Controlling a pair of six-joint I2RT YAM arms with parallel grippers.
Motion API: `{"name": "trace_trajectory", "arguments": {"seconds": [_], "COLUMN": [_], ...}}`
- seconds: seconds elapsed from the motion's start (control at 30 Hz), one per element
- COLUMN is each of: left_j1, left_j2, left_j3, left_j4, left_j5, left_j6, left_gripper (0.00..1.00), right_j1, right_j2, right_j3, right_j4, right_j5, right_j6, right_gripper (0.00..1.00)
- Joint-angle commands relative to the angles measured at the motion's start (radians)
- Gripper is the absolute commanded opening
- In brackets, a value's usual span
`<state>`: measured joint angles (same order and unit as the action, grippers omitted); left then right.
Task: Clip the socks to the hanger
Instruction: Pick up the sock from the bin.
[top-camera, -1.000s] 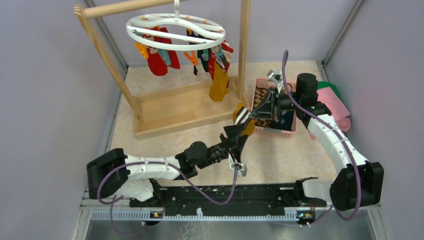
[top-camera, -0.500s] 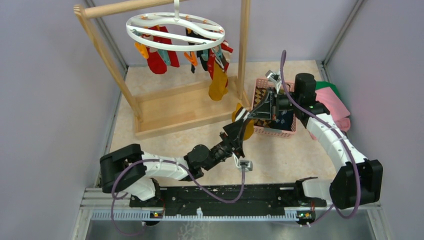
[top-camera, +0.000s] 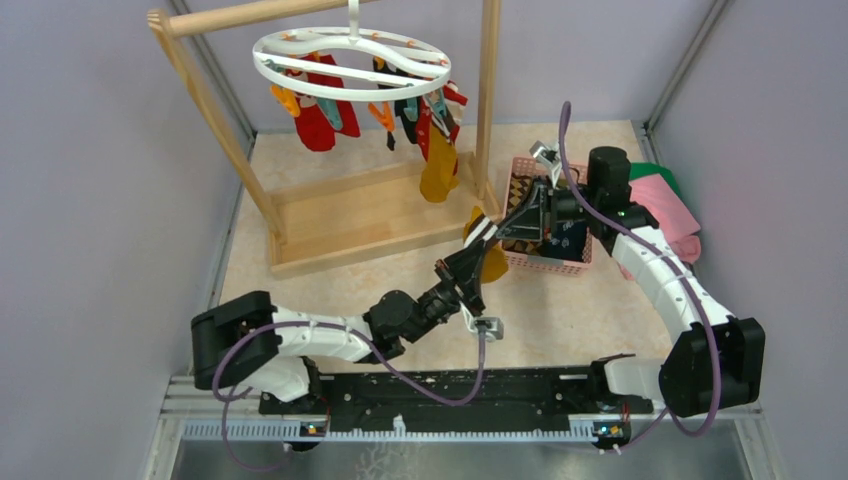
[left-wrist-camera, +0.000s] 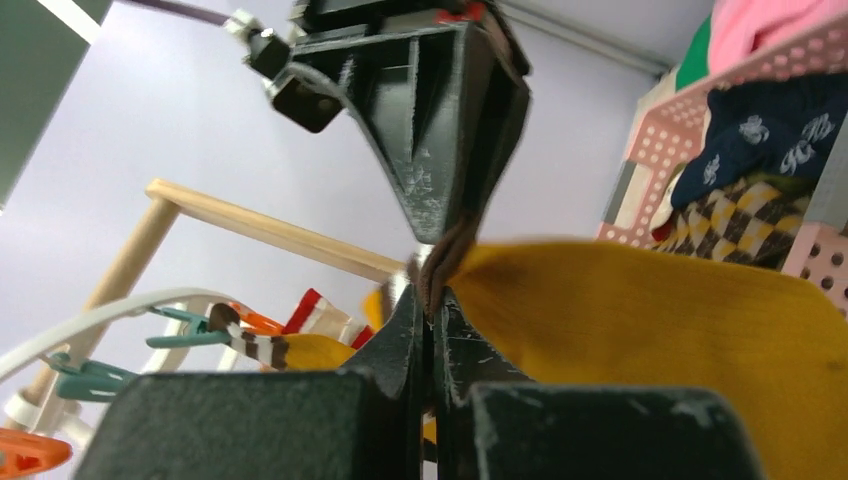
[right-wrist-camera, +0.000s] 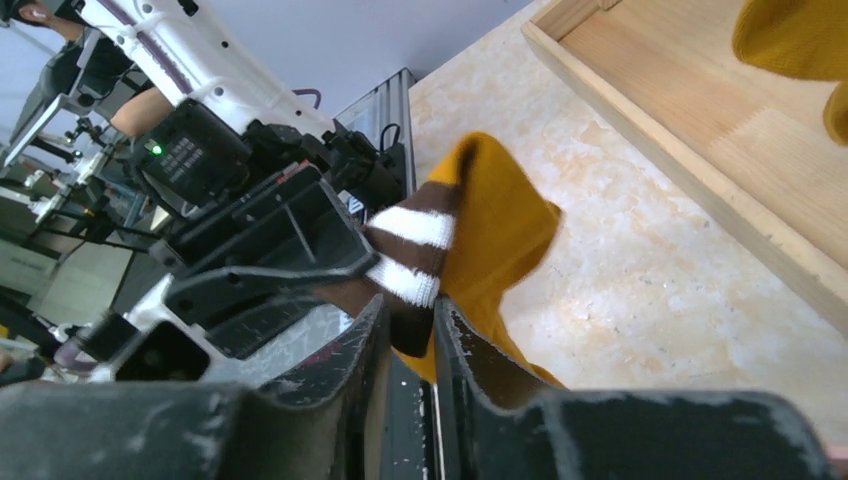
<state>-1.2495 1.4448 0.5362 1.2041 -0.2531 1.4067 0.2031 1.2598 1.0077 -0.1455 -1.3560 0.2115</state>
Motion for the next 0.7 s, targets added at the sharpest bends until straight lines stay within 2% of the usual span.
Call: {"name": "trace_trajectory", "arguments": {"seconds": [0.0, 0.07, 0.13, 0.23, 0.3, 0.37, 0.4, 0.43, 0.47, 0.5, 0.67], "left_j1": [-0.005, -0.003, 0.011, 0.066, 0.107, 0.152, 0.178, 0.204, 0.241, 0.264, 0.298], "left_j2": [-0.139, -0.21, -0.287, -0.381, -0.43, -0.471, -0.487, -0.504, -0.513, -0.518, -0.514], "left_j3": [0.0, -0.007, -0.018, -0.047, -0.075, -0.118, -0.138, -0.156, -0.173, -0.189, -0.251], "left_j4": [-0.091, -0.196, -0.323, -0.448, -0.486, -0.484, -0.475, -0.456, -0.437, -0.406, -0.286], "left_j5": [-0.003, 0.016, 0.087, 0.236, 0.341, 0.43, 0.477, 0.516, 0.562, 0.597, 0.656], "left_j6": [-0.242, -0.397, -0.562, -0.836, -0.985, -1.116, -1.175, -1.239, -1.291, -1.354, -1.448], "left_gripper": [0.0, 0.0, 0.0, 0.0, 0.0, 0.0, 0.0, 0.0, 0.0, 0.0, 0.0], "right_j1": [0.012, 0.01, 0.01, 0.011, 0.012, 0.011, 0.012, 0.012, 0.016, 0.025, 0.068], "right_j2": [-0.008, -0.019, -0.031, -0.048, -0.05, -0.045, -0.039, -0.031, -0.022, -0.01, 0.039], "right_j3": [0.017, 0.042, 0.073, 0.115, 0.153, 0.193, 0.209, 0.216, 0.217, 0.224, 0.204], "right_j4": [-0.053, -0.145, -0.262, -0.448, -0.6, -0.841, -0.995, -1.152, -1.255, -1.293, -1.241], "right_j5": [-0.006, 0.002, 0.002, -0.003, -0.019, -0.052, -0.063, -0.067, -0.066, -0.064, -0.115], "right_j6": [-0.115, -0.224, -0.382, -0.623, -0.843, -1.208, -1.463, -1.837, -2.028, -2.088, -2.028], "right_gripper": [0.36, 0.51, 0.6, 0.65, 0.67, 0.74, 0.79, 0.85, 0.9, 0.91, 0.89]}}
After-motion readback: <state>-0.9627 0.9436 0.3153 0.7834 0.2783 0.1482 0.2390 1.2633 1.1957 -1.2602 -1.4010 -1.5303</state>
